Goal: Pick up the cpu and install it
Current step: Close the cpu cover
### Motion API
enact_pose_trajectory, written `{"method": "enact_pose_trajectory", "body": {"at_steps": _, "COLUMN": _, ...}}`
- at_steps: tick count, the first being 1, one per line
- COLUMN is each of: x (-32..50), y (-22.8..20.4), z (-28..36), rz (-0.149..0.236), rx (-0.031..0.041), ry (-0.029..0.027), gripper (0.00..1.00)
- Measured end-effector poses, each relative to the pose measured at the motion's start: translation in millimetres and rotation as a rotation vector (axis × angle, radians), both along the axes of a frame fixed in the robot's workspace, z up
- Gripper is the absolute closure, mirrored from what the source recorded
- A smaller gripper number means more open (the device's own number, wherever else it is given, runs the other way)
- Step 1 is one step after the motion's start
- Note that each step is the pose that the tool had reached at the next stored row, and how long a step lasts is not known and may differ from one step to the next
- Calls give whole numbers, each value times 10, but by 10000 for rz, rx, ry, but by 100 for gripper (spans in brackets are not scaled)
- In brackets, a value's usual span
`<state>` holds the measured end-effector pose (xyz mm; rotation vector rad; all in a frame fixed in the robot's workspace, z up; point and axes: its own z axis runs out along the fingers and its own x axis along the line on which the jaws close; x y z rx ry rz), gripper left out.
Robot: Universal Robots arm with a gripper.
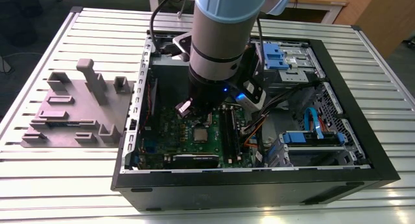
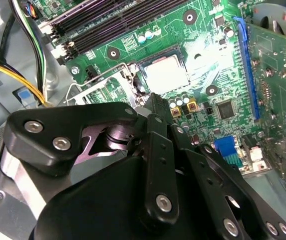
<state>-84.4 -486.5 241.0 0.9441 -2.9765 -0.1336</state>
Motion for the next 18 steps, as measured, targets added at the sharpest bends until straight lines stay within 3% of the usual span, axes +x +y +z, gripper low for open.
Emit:
{"method": "enact_pose_trajectory", "body": {"at_steps": 9, "x": 15, "y": 0, "z": 0, "rz": -1, "rx": 0, "ry": 0, "gripper": 90}}
{"method": "enact_pose_trajectory", "body": {"at_steps": 10, "x": 16, "y": -1, "z": 0, "rz": -1, "rx": 5, "ry": 0, "gripper": 90}}
{"method": "enact_pose_trajectory", "body": {"at_steps": 11, "x": 18, "y": -2, "z": 0, "rz": 1, "rx": 55, "ry": 0, "gripper": 90}}
{"method": "enact_pose_trajectory", "body": {"at_steps": 12, "x": 22, "y": -2, "z": -1, "rz": 1, "rx": 185, "ry": -1, "gripper": 90}}
{"method": "enact_pose_trajectory", "body": {"at_steps": 15, "x": 51, "y": -5, "z": -1, "rz": -1, "rx": 737, "ry": 3, "gripper": 90}}
{"method": "enact_pose_trajectory", "body": {"at_steps": 16, "x": 65, "y": -7, "z": -3, "rz": -1, "rx": 881, "ry": 3, "gripper": 90}}
{"method": "enact_pose_trajectory", "body": {"at_steps": 18, "x": 110, "y": -7, "z": -8, "rz": -2, "rx": 902, "ry": 7, "gripper": 90}}
